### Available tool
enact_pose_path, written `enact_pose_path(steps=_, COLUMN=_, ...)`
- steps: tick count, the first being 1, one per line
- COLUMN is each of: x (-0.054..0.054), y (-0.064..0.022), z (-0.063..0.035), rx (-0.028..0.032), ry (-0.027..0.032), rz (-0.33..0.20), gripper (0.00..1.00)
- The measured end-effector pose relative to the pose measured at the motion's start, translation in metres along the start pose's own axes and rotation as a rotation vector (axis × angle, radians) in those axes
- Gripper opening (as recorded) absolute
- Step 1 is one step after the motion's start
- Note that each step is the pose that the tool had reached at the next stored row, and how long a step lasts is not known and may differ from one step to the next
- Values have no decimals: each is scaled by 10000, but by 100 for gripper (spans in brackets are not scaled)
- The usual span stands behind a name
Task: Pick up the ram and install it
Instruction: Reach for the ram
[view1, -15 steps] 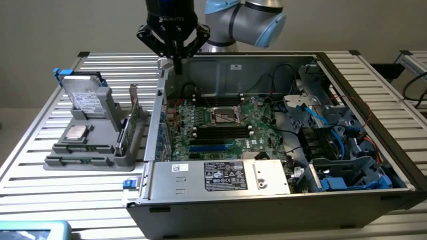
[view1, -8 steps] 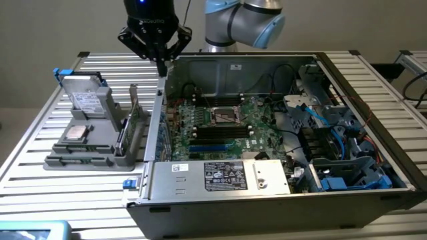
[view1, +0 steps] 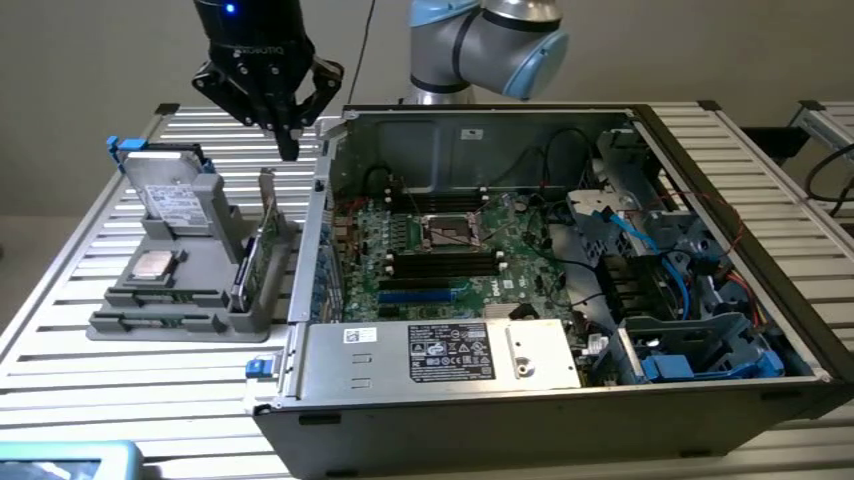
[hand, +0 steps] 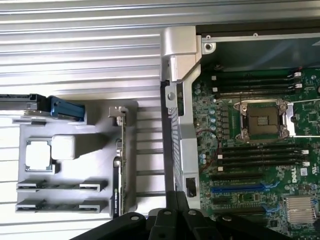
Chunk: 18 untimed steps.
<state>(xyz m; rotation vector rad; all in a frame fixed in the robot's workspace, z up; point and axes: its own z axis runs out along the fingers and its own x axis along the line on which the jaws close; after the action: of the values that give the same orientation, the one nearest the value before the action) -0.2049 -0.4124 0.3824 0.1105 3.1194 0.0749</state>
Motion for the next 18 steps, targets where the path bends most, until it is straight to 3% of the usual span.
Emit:
enact_pose_path(steps=7, x=181, y=-141, z=36, rx=0, ry=1, rz=0, gripper=11)
enact_pose_path(steps=18, x=637, y=-194, z=162, rx=3, ry=3, rz=0, gripper=11)
